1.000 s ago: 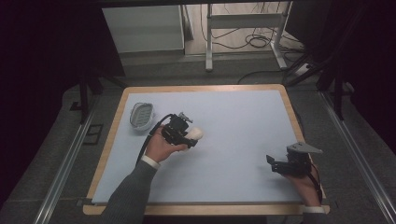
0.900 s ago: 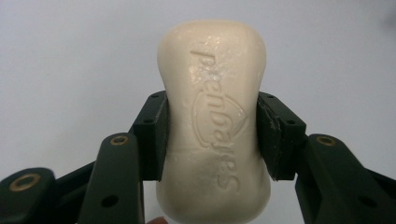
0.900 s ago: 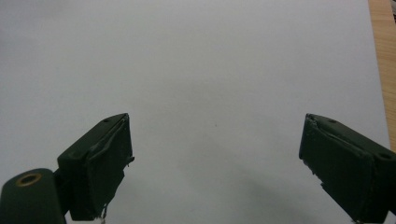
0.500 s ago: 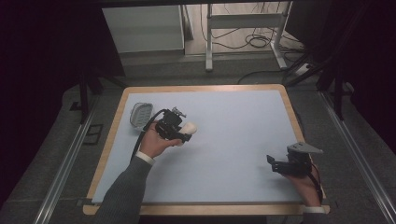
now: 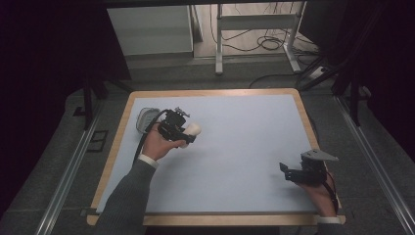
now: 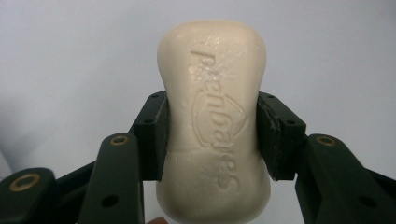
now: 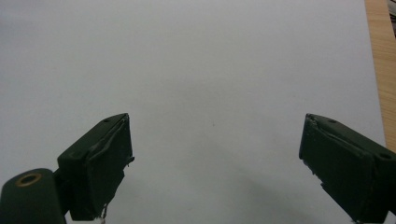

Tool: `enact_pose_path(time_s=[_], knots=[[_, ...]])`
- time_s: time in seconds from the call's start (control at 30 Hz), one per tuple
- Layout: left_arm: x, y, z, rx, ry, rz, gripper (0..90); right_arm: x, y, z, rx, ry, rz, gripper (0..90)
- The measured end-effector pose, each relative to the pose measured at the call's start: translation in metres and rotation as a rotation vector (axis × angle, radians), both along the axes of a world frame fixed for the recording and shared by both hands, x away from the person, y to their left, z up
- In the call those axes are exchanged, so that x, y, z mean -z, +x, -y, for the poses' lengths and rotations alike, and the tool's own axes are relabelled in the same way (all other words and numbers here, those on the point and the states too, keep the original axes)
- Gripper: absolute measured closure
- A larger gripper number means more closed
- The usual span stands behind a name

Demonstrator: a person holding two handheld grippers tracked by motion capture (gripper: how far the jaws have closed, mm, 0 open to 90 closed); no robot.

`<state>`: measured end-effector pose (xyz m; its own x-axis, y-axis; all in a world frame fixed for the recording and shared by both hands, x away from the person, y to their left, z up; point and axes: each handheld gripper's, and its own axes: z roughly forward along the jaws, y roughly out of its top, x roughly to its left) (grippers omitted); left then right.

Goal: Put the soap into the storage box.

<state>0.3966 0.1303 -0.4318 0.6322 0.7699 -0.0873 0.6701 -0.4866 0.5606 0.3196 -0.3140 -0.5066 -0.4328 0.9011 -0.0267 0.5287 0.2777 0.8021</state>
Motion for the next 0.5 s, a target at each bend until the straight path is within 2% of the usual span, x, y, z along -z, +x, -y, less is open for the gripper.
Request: enact_pose_path(time_s=[0.2,0.5], knots=[[0.002,0.007,-0.010,-0.024,0.004,-0.010,49.6,0.000,0.000,0.000,0.000,-0.003,0.000,9.4],[-0.003,0.015,-0.024,-0.065,0.014,-0.001,49.6,-0.001,0.000,0.000,0.000,-0.003,0.003,9.4]])
